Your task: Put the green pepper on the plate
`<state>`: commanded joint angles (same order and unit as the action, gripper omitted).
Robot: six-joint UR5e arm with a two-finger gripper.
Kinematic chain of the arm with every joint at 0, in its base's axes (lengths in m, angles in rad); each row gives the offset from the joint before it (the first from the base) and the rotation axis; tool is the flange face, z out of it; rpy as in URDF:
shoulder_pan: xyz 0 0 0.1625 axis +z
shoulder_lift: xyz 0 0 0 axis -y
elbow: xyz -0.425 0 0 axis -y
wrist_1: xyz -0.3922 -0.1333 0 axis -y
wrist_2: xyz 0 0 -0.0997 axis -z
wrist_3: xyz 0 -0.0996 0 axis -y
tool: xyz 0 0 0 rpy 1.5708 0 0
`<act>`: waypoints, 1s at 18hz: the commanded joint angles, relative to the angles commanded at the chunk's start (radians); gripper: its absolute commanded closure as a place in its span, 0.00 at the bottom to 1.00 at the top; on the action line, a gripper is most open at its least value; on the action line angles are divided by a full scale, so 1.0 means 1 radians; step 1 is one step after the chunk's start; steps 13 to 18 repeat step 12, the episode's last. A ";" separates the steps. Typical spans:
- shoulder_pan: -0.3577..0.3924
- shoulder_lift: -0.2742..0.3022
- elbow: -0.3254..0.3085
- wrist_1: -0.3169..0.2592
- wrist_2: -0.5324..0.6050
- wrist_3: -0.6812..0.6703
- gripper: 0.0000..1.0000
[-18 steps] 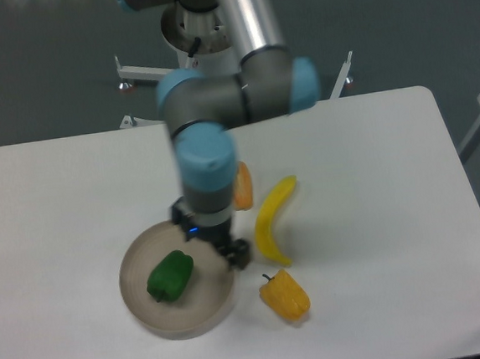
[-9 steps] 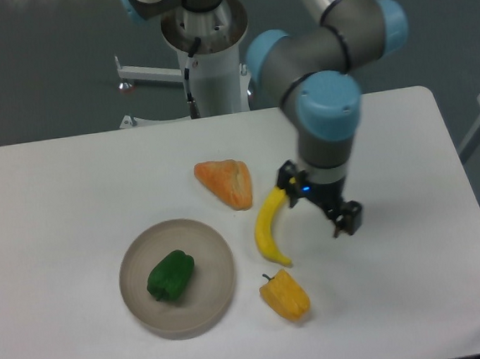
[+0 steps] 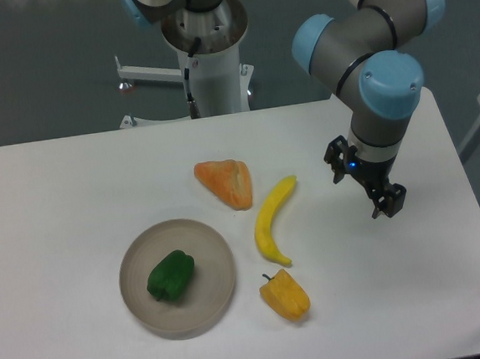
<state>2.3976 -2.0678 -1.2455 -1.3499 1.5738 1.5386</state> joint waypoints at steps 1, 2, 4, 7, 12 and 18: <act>0.000 0.002 -0.011 0.000 0.023 0.000 0.00; -0.002 0.002 -0.014 0.000 0.043 0.000 0.00; -0.008 -0.005 -0.014 0.002 0.060 0.000 0.00; -0.006 -0.002 -0.014 0.000 0.055 0.000 0.00; -0.006 0.002 -0.014 0.000 0.054 0.000 0.00; -0.006 0.002 -0.014 0.000 0.054 0.000 0.00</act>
